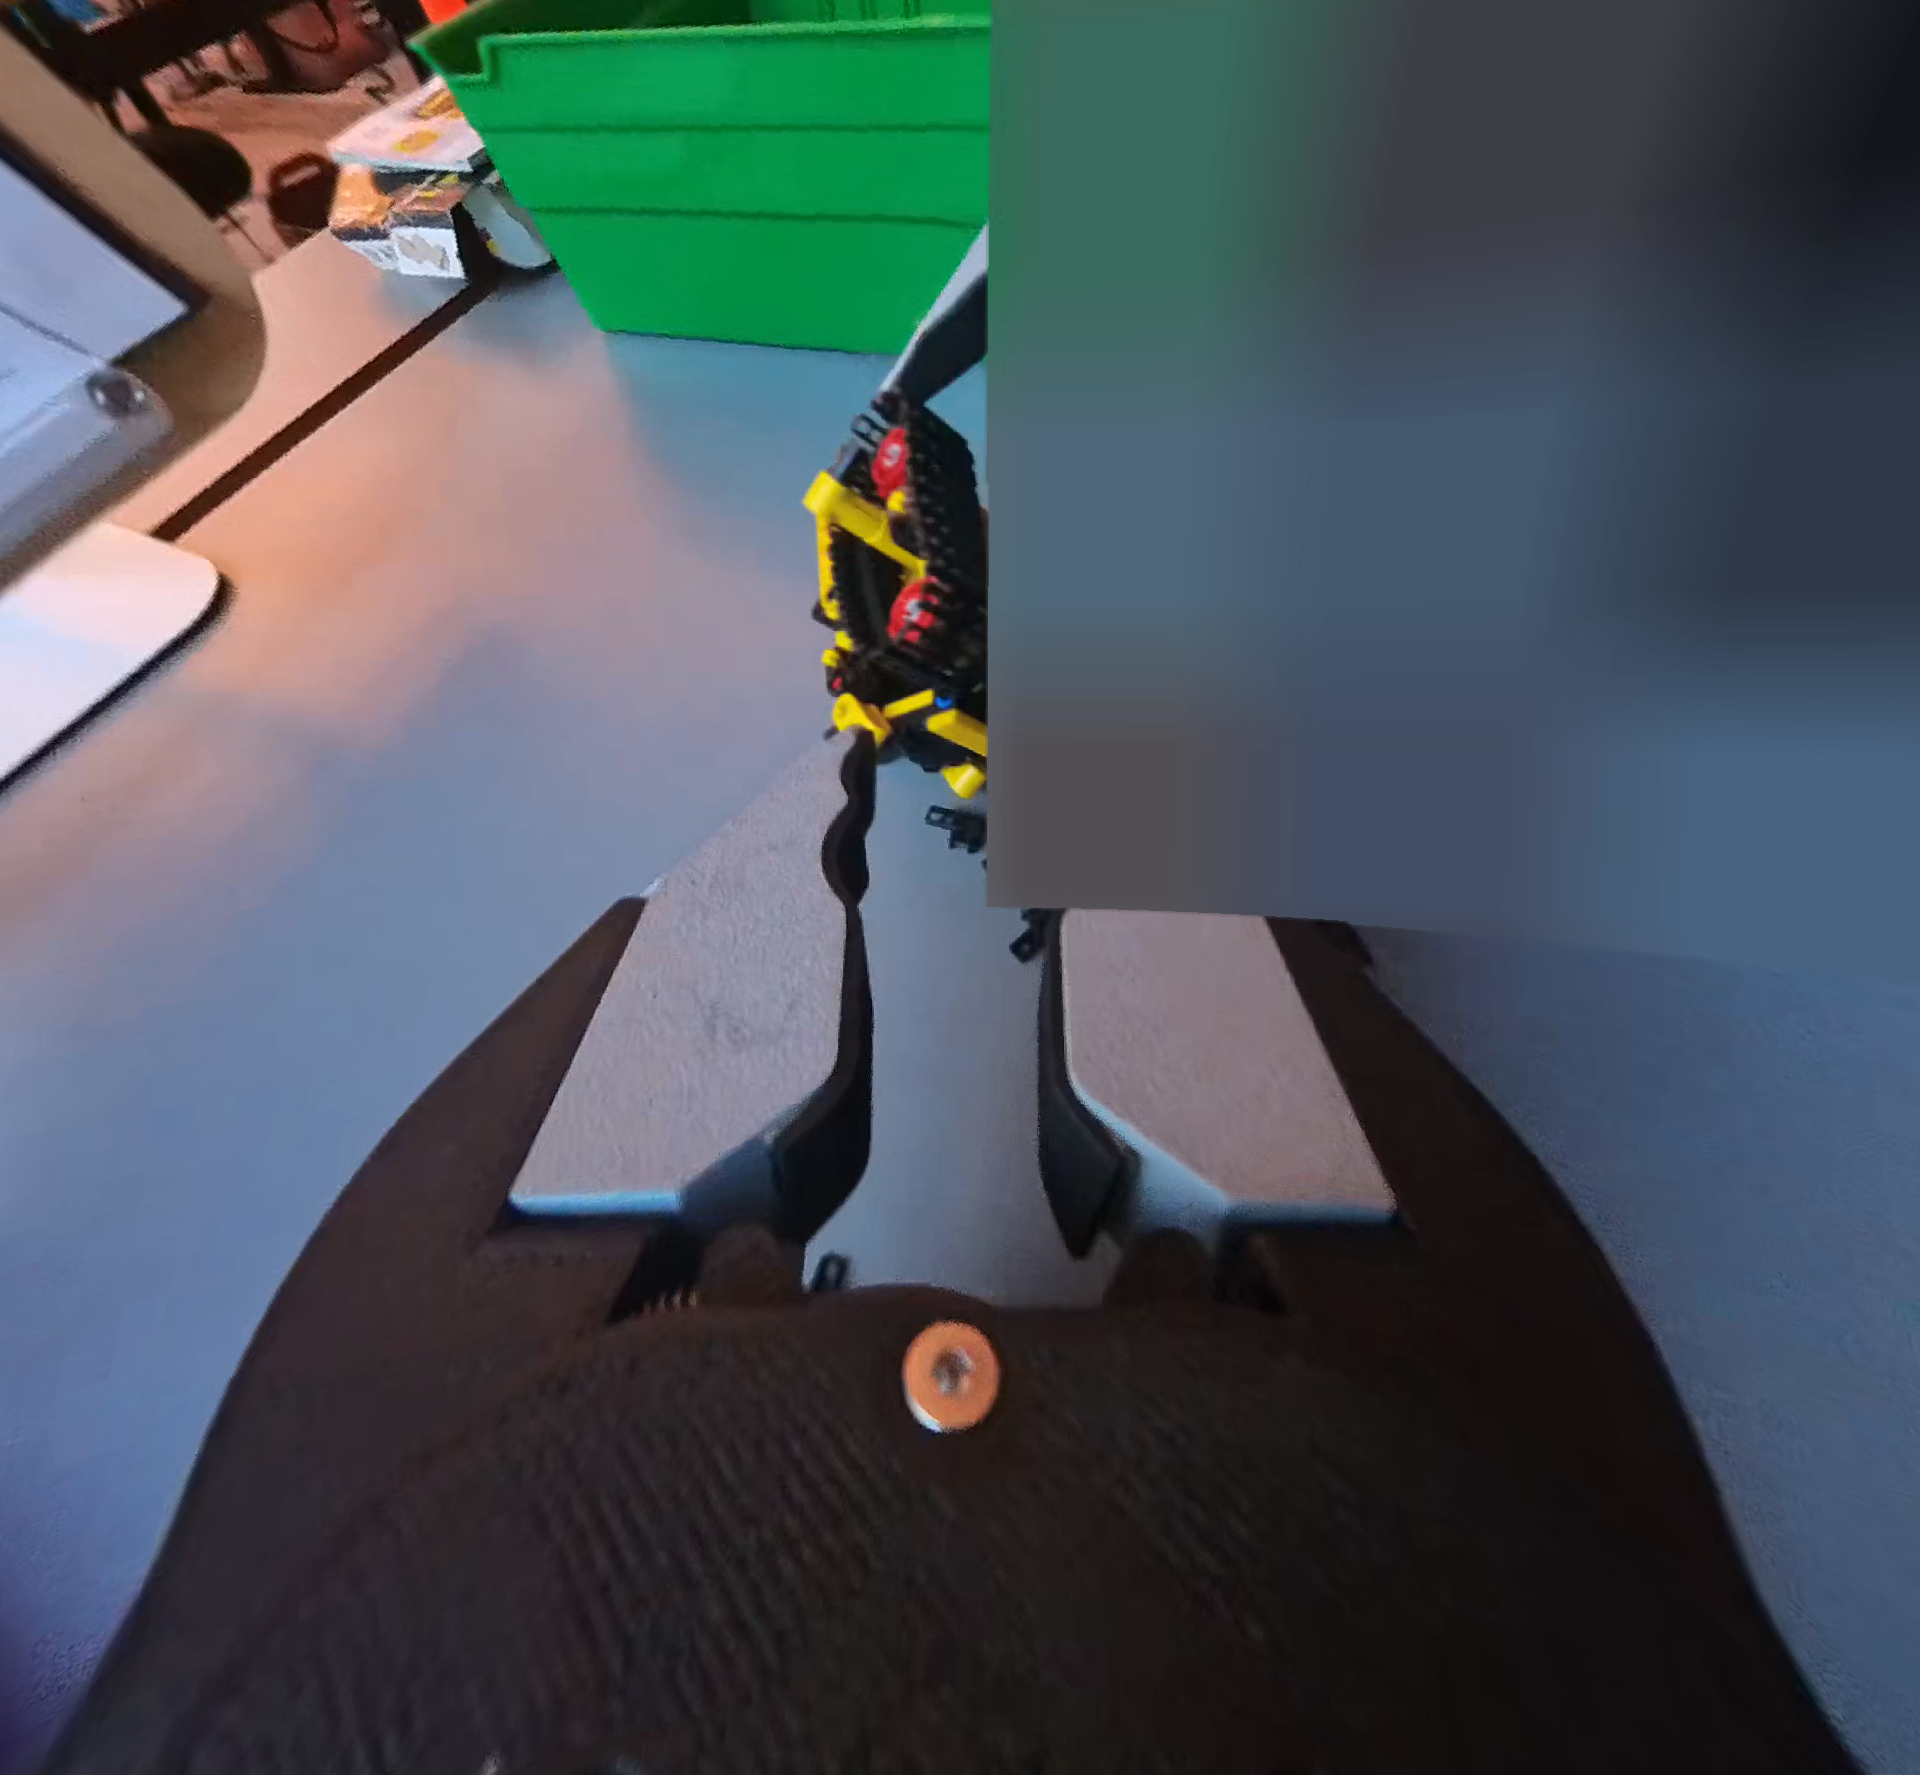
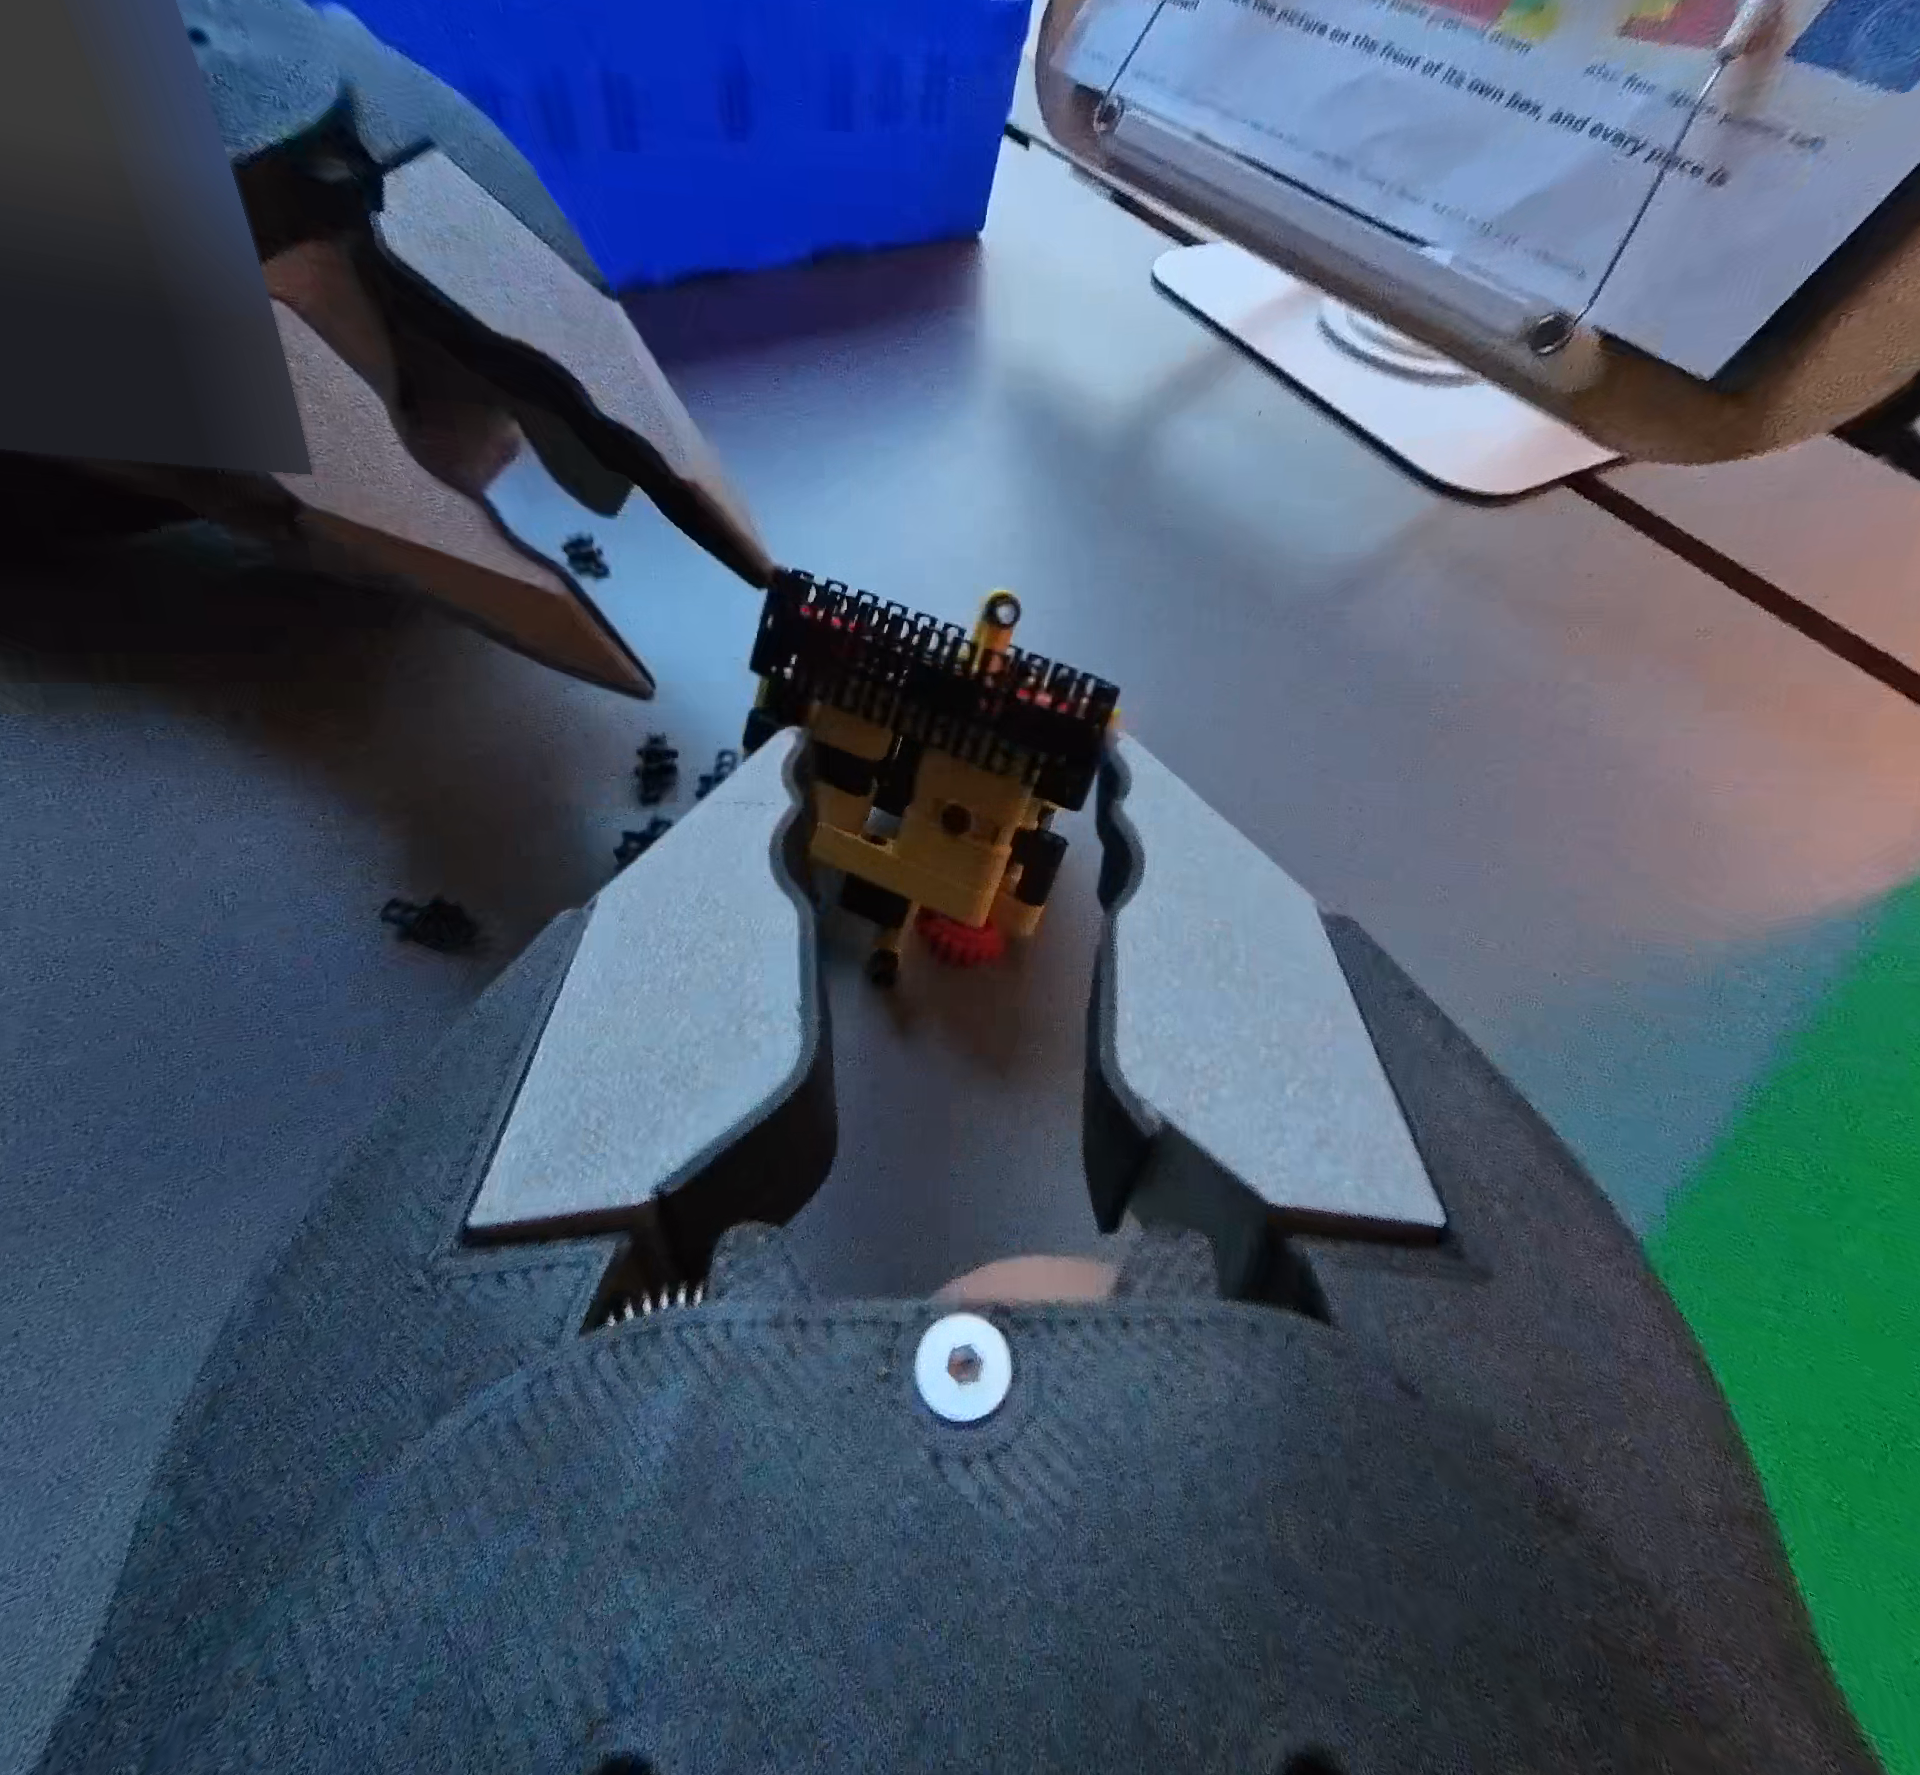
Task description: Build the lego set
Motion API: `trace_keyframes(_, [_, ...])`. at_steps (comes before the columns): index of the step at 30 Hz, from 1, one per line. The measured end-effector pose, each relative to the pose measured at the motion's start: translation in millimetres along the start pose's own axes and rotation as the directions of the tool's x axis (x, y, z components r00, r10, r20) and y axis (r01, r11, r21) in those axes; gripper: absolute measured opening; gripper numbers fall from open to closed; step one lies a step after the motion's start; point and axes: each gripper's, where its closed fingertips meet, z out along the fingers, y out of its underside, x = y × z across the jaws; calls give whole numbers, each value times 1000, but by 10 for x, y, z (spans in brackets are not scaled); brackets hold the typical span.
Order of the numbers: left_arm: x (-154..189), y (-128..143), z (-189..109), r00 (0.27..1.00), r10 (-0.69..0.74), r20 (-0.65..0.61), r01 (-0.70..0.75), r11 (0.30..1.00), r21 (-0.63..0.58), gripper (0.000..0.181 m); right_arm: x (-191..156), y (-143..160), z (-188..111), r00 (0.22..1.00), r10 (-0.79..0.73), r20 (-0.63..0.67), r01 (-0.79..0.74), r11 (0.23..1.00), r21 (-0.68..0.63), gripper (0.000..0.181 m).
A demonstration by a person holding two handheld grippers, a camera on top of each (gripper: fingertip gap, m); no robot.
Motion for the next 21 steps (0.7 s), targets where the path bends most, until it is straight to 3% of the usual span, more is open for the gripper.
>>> trace_keyframes(1, [27,21,18,999,46,5,-46,999,-19,29,-13,37,13,1000,2,4,-2,1000,-26,52])
trace_keyframes(5, [-38,60,50,976,209,67,-206,977,-49,28,-43,86,44,1000,-23,10,24,997,-71,45])
trace_keyframes(10, [-182,-42,-34,956,232,180,-239,971,17,26,-100,116,63,998,-68,-12,66,993,-101,33])
trace_keyframes(15, [-72,71,-39,868,454,201,-454,890,-46,27,-120,118,41,995,-91,-28,88,991,-104,33])
trace_keyframes(21, [-114,46,106,774,574,266,-564,817,-121,36,93,85,-96,920,-379,-96,355,913,-202,49])
